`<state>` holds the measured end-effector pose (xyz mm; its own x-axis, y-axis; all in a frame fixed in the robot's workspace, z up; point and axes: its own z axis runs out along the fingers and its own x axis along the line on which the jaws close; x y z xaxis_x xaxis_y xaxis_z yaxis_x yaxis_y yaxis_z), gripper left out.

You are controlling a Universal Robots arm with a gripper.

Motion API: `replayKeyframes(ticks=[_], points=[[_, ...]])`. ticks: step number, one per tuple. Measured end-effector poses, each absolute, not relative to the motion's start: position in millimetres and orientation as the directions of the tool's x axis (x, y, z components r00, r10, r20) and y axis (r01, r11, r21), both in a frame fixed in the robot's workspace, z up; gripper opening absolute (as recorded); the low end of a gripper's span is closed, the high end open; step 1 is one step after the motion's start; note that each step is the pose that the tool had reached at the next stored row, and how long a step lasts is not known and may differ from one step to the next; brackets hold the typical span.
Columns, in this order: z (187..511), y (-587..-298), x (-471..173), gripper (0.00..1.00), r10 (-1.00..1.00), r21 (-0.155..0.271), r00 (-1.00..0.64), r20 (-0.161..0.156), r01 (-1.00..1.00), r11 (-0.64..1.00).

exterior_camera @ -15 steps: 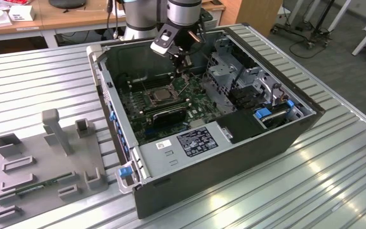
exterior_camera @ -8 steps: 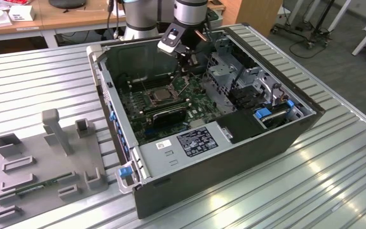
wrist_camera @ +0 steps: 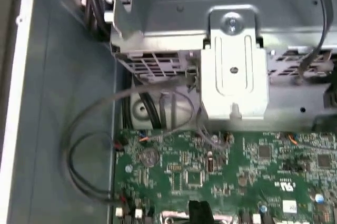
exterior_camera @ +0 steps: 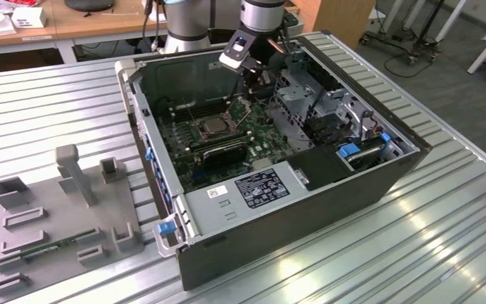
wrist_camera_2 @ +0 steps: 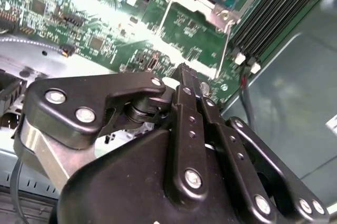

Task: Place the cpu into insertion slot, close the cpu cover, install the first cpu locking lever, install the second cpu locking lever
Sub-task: 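Close the cpu cover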

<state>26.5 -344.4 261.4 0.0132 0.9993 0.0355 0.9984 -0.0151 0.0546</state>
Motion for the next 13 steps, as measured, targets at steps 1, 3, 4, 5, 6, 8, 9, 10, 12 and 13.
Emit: replayKeyframes(ticks=[1, 3, 4, 5, 6, 8, 9, 10, 12, 13], points=[[261.4, -344.4, 28.5, 0.11, 0.999, 0.055, 0.013, 0.035, 0.998, -0.015], [261.4, -344.4, 31.3, 0.11, 0.999, 0.055, 0.013, 0.035, 0.998, -0.015], [261.4, -344.4, 31.7, 0.11, 0.999, 0.054, 0.013, 0.035, 0.998, -0.015], [261.4, -344.4, 32.3, 0.11, 0.999, 0.055, 0.013, 0.035, 0.998, -0.015], [261.3, -344.4, 33.1, 0.11, 0.999, 0.055, 0.013, 0.035, 0.998, -0.015], [261.2, -344.4, 35.1, 0.11, 0.999, 0.055, 0.013, 0.035, 0.998, -0.015], [261.1, -344.4, 35.9, 0.11, 0.999, 0.054, 0.013, 0.035, 0.998, -0.015], [260.9, -344.4, 36.5, 0.11, 0.999, 0.055, 0.013, 0.035, 0.998, -0.015], [259.6, -344.4, 37.5, 0.11, 0.999, 0.055, 0.013, 0.035, 0.998, -0.015], [258.5, -344.4, 37.7, 0.11, 0.999, 0.054, 0.013, 0.035, 0.998, -0.015]])
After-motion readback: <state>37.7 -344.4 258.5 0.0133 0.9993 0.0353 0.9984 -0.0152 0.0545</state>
